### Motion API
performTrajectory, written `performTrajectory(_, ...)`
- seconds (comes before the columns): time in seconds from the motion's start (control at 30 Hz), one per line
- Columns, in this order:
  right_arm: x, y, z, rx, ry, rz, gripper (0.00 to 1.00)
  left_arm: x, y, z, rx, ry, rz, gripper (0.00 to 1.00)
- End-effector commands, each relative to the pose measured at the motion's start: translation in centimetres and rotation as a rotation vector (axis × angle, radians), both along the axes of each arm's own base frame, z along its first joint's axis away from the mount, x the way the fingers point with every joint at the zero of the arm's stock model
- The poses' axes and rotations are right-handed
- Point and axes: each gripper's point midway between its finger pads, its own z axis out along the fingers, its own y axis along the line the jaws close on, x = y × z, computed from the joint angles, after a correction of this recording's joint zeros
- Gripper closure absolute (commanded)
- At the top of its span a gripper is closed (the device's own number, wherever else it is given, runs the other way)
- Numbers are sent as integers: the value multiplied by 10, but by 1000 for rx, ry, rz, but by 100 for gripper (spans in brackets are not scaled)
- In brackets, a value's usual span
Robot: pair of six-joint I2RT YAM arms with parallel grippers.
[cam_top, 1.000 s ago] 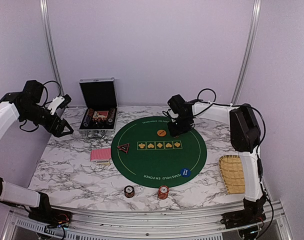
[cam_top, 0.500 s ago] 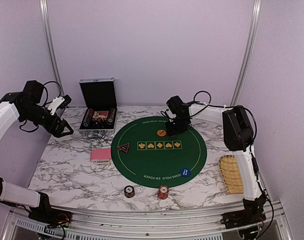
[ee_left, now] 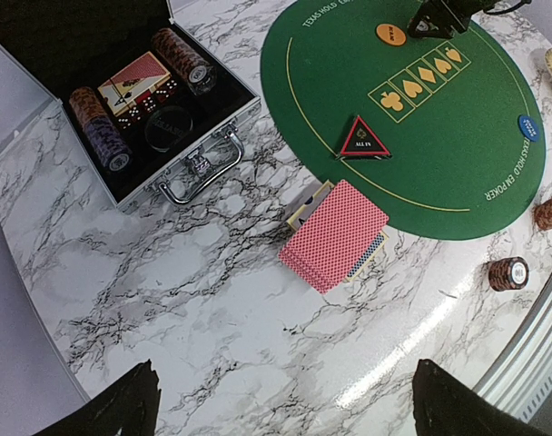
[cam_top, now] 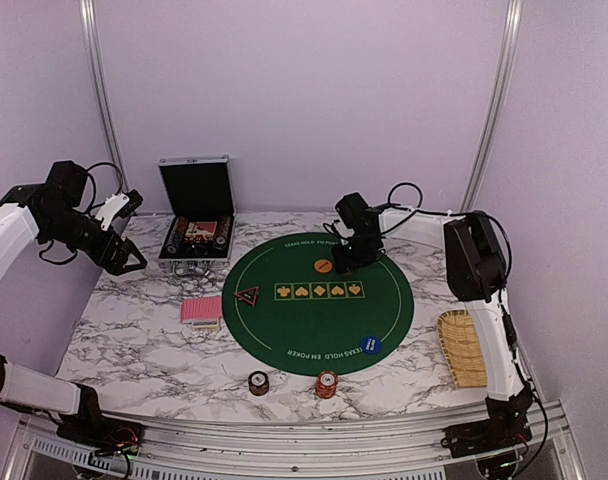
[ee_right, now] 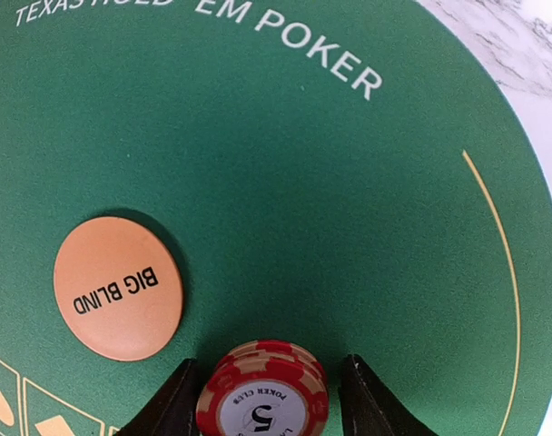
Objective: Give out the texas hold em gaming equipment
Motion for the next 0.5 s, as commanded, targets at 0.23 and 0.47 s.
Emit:
performTrajectory(0.23, 11, 6, 36, 51, -61, 15, 39, -11, 0, -1, 7, 15, -9, 1)
performTrajectory(0.47, 1, 20, 80, 96, -108, 53, 33, -13, 1, -3, 12, 16, -13, 1)
